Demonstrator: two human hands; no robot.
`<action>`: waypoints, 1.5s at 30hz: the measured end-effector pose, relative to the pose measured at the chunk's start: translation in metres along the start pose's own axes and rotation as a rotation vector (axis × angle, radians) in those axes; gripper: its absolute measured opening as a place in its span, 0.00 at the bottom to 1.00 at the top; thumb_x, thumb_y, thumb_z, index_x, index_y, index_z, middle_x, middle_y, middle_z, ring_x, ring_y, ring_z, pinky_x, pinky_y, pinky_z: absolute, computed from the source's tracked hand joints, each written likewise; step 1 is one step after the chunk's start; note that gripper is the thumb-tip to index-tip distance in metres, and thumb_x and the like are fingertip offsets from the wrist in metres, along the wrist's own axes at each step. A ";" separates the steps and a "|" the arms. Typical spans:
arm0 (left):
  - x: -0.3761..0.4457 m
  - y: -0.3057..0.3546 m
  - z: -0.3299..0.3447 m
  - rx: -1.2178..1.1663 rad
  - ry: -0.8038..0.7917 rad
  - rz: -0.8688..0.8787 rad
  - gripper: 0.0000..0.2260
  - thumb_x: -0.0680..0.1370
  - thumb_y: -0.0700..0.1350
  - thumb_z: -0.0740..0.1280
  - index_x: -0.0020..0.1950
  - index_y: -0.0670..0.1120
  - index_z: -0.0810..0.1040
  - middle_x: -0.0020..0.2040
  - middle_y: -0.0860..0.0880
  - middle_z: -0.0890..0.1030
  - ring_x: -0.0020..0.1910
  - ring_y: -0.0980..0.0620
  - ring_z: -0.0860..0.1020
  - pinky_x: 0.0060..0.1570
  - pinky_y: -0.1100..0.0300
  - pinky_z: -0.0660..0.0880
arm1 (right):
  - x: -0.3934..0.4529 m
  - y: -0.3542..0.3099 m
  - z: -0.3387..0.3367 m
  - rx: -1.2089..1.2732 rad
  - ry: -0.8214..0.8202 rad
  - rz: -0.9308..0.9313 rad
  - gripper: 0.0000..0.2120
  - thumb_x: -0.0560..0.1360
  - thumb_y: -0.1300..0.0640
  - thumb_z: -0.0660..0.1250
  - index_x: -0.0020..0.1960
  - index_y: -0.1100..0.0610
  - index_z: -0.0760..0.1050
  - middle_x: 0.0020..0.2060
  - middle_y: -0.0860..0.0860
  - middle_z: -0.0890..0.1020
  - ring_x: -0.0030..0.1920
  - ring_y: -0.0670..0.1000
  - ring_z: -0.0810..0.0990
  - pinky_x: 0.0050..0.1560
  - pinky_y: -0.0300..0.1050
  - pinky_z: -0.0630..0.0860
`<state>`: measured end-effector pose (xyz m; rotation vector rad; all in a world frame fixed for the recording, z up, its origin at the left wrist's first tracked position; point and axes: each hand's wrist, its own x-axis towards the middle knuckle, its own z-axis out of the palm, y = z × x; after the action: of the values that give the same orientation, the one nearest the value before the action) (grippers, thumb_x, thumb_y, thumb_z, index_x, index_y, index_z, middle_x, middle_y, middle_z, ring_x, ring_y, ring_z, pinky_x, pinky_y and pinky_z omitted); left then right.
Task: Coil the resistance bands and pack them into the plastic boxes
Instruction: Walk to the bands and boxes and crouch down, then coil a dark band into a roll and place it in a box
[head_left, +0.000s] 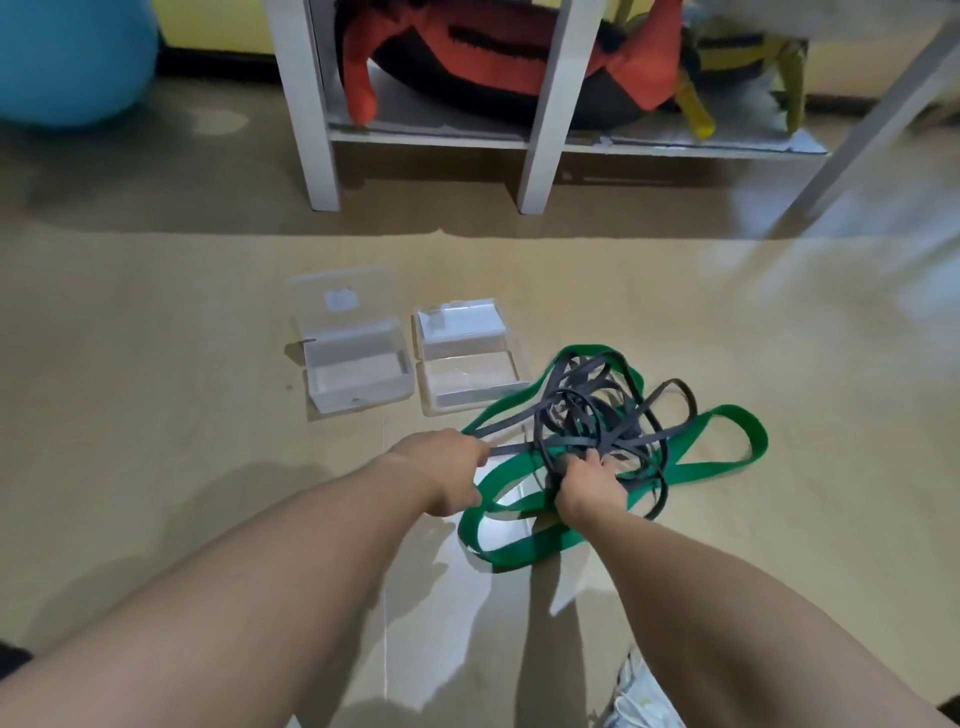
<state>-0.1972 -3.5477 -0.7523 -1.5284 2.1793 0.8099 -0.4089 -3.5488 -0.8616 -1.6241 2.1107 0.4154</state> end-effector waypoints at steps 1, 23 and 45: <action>-0.004 0.000 0.001 -0.005 -0.002 0.002 0.20 0.80 0.52 0.70 0.72 0.53 0.73 0.63 0.49 0.79 0.56 0.48 0.78 0.47 0.58 0.73 | -0.004 0.003 0.002 0.016 0.031 -0.046 0.19 0.81 0.62 0.59 0.70 0.51 0.70 0.70 0.54 0.71 0.71 0.60 0.67 0.64 0.59 0.75; -0.109 0.002 -0.176 -0.324 0.161 0.130 0.12 0.81 0.52 0.69 0.57 0.46 0.81 0.38 0.49 0.85 0.36 0.53 0.83 0.38 0.60 0.80 | -0.138 -0.037 -0.289 0.339 0.324 -0.856 0.10 0.77 0.45 0.70 0.48 0.52 0.82 0.39 0.50 0.83 0.40 0.49 0.81 0.46 0.53 0.79; -0.112 -0.094 -0.104 -0.752 0.193 0.065 0.06 0.80 0.48 0.71 0.49 0.46 0.80 0.32 0.47 0.78 0.34 0.46 0.79 0.43 0.50 0.78 | -0.105 -0.077 -0.268 0.396 -0.060 -0.812 0.08 0.75 0.48 0.73 0.48 0.52 0.85 0.33 0.45 0.82 0.33 0.42 0.75 0.35 0.35 0.72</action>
<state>-0.0659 -3.5557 -0.6294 -1.9279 2.1774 1.7047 -0.3555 -3.6136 -0.5755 -1.9831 1.2150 -0.2046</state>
